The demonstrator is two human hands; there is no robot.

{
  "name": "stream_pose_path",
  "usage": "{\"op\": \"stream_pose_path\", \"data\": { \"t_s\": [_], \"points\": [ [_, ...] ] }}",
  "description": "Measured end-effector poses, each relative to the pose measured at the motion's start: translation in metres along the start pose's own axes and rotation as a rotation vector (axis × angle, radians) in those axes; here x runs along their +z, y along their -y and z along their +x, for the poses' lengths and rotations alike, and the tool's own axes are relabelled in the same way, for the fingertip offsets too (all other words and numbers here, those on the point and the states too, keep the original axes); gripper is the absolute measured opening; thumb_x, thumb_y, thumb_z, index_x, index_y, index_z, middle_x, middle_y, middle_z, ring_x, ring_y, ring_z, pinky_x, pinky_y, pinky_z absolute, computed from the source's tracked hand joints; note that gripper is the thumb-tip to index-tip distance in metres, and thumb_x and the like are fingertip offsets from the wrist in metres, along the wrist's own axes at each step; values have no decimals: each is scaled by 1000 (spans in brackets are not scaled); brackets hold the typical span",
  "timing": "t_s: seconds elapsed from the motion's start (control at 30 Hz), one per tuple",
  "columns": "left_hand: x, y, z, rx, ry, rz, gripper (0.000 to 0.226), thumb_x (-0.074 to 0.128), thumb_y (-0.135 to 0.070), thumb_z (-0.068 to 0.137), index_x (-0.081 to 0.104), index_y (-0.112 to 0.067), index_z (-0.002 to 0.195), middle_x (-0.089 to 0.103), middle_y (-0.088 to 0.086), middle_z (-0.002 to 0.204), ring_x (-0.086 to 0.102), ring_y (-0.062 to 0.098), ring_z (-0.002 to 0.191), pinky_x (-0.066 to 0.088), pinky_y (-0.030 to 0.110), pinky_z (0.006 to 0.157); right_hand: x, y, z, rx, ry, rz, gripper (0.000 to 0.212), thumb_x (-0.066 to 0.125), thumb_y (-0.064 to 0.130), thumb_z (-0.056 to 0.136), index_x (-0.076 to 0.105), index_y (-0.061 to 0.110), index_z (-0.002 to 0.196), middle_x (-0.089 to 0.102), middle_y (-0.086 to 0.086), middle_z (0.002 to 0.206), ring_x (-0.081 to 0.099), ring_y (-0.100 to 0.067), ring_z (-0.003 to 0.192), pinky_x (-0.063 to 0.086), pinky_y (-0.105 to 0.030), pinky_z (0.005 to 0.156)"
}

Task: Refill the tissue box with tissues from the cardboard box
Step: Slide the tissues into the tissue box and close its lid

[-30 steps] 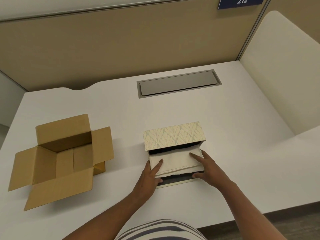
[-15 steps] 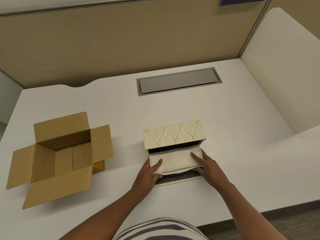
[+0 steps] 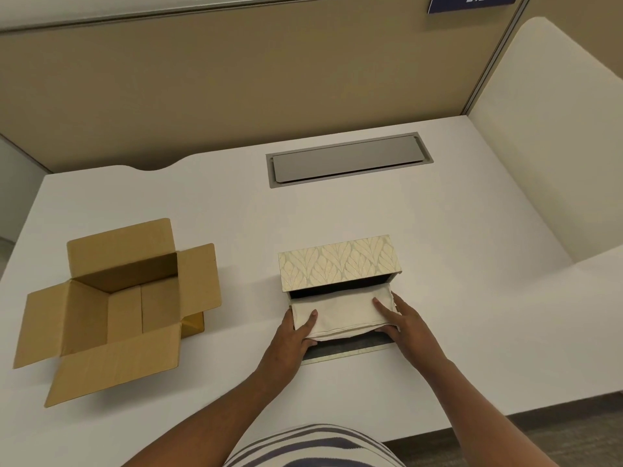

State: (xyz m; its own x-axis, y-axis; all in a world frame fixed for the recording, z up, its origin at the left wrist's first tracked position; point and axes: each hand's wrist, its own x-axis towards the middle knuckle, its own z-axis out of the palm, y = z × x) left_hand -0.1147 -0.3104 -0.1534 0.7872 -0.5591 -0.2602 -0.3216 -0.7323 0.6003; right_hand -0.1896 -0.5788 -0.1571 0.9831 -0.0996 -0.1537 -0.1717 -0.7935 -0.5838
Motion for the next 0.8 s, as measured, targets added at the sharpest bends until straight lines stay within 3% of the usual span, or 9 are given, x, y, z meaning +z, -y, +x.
{"op": "stream_pose_path", "data": {
  "t_s": [0.27, 0.4, 0.5, 0.57, 0.67, 0.8],
  "points": [
    [-4, 3, -8, -91, 8, -1, 65, 52, -49, 90, 20, -42, 146, 9, 11, 160, 24, 27, 143, 28, 35, 114, 3, 1, -4, 55, -16, -7, 64, 62, 20, 93, 31, 38, 146, 18, -5, 161, 40, -29, 136, 41, -38, 108],
    [-8, 2, -23, -124, -202, -50, 55, 51, -39, 94, 33, -25, 144, 32, 9, 152, 39, 25, 134, 30, 24, 106, -3, 6, -16, 64, -67, 10, 91, 76, 28, 81, 15, 47, 146, 11, -4, 162, 39, -31, 137, 41, -41, 105],
    [-20, -4, -24, -145, -448, -115, 44, 55, -28, 92, 46, -13, 132, 51, 11, 132, 54, 24, 116, 41, 22, 93, -15, 14, -21, 28, -161, -16, 102, 79, 44, 73, 12, 38, 150, 18, -7, 161, 31, -30, 142, 36, -48, 108],
    [-34, -9, -17, -171, -546, -144, 42, 53, -27, 93, 46, -11, 131, 51, 11, 131, 54, 24, 115, 42, 23, 91, -23, 22, -20, -12, -298, -13, 94, 70, 52, 76, 20, 27, 152, 27, -10, 157, 31, -28, 141, 34, -45, 108],
    [-53, -16, 1, -175, -557, -157, 43, 47, -24, 97, 44, -10, 137, 45, 12, 141, 44, 25, 128, 35, 25, 101, -38, 38, -3, -27, -445, 5, 71, 55, 46, 89, 27, 24, 150, 28, -9, 156, 28, -24, 142, 30, -40, 111],
    [-79, -28, 32, -186, -453, -214, 44, 39, -24, 101, 37, -14, 144, 30, 9, 154, 27, 23, 142, 23, 31, 114, -62, 52, 43, 62, -347, -72, 64, 53, 38, 95, 26, 21, 150, 21, -12, 160, 20, -30, 146, 24, -48, 116]
  ]
}}
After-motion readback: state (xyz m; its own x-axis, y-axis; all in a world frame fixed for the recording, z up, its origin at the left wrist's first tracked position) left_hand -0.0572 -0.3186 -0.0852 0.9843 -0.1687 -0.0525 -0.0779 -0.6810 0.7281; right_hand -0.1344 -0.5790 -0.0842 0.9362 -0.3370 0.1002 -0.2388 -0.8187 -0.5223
